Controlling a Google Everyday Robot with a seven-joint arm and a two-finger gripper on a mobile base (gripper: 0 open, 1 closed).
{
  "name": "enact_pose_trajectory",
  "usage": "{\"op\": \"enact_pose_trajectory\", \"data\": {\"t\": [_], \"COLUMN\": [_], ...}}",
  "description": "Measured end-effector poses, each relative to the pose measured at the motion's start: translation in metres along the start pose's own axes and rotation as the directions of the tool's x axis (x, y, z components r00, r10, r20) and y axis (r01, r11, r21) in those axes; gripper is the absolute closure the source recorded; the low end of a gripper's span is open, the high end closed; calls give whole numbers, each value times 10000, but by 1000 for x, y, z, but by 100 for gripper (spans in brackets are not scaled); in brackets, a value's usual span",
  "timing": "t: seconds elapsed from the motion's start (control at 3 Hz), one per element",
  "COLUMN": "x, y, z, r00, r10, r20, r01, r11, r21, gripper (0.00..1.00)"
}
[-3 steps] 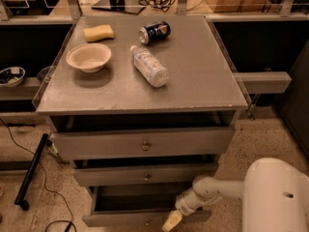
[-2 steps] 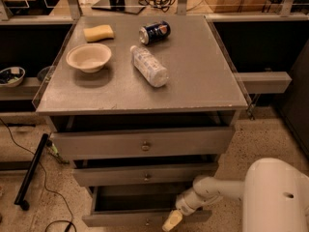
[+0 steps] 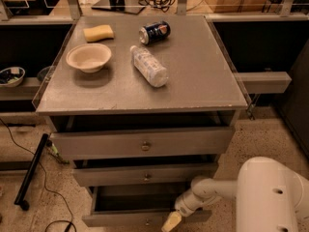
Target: Open bottom drawer
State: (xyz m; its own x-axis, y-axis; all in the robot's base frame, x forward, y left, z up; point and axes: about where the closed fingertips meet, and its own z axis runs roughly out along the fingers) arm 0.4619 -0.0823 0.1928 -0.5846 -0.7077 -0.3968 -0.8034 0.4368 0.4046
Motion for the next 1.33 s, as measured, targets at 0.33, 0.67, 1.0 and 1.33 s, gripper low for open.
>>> {"op": "enact_pose_trajectory", "data": {"t": [0.33, 0.67, 1.0, 1.33], "x": [7, 12, 12, 12], "y": [-3, -5, -5, -5], "z": [7, 12, 12, 12], "r00": [9997, 9992, 9992, 9992], "r10": [203, 367, 367, 367], "r20": [-138, -165, -165, -165], "r01": [-204, -371, -371, -371], "r11": [9997, 9991, 9991, 9990], "r21": [-110, -228, -229, -229], "gripper": [0, 2, 25, 48]}}
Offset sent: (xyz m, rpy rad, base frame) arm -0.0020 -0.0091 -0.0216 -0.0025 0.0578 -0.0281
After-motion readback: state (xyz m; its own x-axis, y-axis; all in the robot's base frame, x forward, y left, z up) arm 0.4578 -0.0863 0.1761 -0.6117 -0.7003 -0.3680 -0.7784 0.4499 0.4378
